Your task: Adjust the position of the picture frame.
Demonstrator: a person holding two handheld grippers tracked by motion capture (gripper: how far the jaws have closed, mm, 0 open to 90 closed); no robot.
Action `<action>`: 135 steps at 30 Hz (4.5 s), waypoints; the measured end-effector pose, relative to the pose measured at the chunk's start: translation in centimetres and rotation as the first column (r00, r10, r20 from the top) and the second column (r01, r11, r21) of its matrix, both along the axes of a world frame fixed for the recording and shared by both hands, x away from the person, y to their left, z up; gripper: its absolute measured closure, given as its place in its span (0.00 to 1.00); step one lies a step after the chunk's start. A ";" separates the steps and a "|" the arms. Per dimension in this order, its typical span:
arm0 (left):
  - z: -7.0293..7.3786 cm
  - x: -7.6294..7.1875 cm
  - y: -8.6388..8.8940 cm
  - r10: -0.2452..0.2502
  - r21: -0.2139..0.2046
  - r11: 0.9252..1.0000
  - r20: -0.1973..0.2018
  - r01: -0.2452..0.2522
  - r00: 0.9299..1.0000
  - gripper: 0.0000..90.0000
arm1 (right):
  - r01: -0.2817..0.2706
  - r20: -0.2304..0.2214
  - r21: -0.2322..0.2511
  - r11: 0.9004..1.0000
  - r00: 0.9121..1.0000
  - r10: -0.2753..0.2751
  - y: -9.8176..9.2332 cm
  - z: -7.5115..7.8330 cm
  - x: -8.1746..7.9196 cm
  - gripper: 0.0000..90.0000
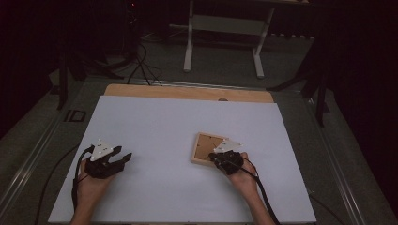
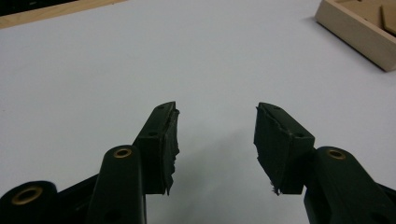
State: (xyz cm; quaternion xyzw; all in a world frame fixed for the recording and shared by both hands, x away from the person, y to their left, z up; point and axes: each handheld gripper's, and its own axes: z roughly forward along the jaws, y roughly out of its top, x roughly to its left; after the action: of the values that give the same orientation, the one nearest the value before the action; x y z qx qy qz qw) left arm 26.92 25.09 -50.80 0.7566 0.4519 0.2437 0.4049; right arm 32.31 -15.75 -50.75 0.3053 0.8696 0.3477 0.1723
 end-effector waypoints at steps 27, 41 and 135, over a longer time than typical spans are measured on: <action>0.1 -0.2 -0.6 -0.023 -0.017 1.000 0.003 0.023 1.000 0.57 | 0.166 -0.016 -0.012 0.986 0.986 -0.166 -4.9 0.1 -2.5 1.00; 0.2 -0.3 -1.2 -0.058 -0.025 0.998 -0.005 0.058 0.998 0.63 | 0.210 -0.053 -0.009 0.978 0.976 -0.211 -4.1 -0.6 -0.8 1.00; 0.3 -0.4 -3.2 -0.113 0.010 0.994 0.001 0.113 0.994 0.62 | 0.080 0.055 0.075 0.994 0.995 -0.084 -1.6 0.4 -3.6 0.74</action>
State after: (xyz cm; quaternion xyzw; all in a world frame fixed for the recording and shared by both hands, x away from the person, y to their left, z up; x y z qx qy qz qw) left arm 26.47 21.87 -50.54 0.7828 0.4067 0.2232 0.4146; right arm 28.68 -17.32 -50.30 0.3367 0.8377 0.3803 0.2004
